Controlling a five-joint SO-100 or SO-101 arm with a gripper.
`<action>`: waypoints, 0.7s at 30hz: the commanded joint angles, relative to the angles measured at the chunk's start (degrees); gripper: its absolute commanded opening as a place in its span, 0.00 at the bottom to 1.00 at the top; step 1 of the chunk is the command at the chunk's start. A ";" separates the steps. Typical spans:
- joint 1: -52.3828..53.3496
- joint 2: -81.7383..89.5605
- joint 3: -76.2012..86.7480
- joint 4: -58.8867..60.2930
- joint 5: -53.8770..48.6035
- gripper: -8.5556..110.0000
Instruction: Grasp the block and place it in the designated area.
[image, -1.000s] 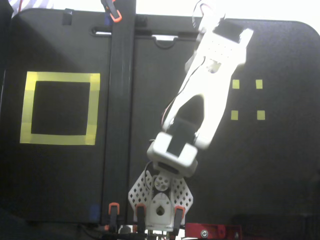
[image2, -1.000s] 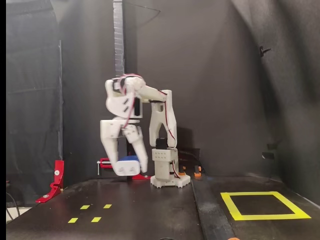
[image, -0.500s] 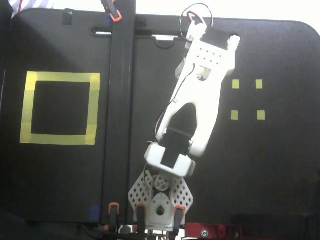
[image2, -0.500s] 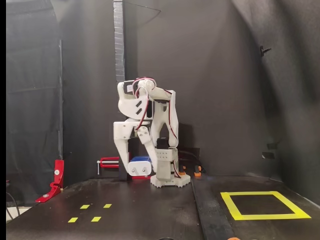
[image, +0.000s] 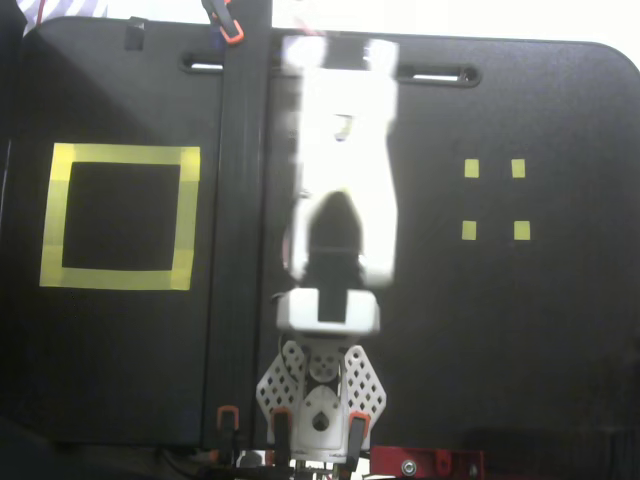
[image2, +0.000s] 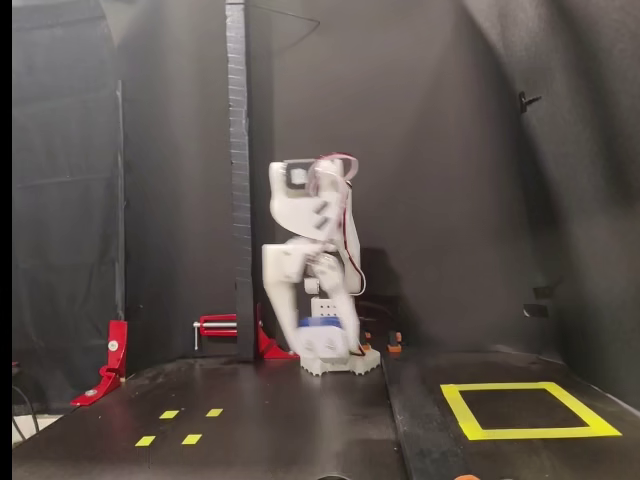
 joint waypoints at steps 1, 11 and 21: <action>-5.10 -0.18 -0.44 -0.26 4.13 0.26; -20.83 -1.58 -4.75 2.55 19.86 0.26; -34.80 -7.47 -12.57 5.89 34.72 0.26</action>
